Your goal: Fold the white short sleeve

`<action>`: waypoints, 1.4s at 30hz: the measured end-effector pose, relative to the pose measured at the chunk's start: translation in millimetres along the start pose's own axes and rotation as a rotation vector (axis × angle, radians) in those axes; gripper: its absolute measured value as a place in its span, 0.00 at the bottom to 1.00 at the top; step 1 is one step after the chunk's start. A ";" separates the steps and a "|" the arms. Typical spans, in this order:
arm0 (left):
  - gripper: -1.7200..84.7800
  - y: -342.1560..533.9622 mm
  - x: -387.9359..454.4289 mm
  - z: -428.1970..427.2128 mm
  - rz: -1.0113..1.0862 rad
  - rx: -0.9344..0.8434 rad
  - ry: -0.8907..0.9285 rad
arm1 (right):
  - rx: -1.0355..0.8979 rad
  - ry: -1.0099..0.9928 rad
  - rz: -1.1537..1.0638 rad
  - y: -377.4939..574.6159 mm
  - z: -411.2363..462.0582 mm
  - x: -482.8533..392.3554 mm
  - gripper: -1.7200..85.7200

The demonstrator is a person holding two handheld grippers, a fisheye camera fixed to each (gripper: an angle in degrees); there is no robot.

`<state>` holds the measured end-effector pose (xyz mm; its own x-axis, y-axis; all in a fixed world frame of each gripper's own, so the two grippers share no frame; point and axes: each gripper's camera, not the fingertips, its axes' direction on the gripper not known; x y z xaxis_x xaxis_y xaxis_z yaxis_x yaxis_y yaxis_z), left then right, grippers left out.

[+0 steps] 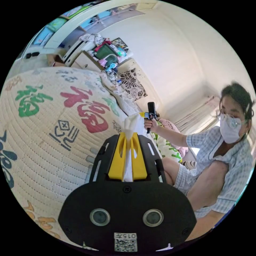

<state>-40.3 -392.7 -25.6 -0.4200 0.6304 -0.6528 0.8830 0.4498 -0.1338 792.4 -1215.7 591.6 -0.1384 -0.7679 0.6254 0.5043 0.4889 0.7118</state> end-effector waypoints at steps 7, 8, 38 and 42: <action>0.03 69.8 154.7 2.8 0.367 -0.233 -0.152 | -0.258 0.064 -0.268 68.1 18.8 -116.0 0.05; 0.03 87.7 168.8 10.3 0.379 -0.283 -0.186 | -0.319 0.092 -0.263 86.1 31.5 -125.1 0.05; 0.05 201.2 181.5 -56.4 -0.113 -0.310 -0.279 | -0.247 0.220 0.198 166.2 173.5 -90.1 0.03; 0.18 210.3 160.3 -116.1 -0.265 -0.093 -0.207 | -0.019 0.011 0.255 167.9 145.2 -55.6 0.10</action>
<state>53.8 -123.6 -71.8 -0.5725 0.3461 -0.7433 0.7221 0.6422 -0.2571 761.0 -1030.8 722.7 0.0045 -0.6251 0.7805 0.5378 0.6595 0.5251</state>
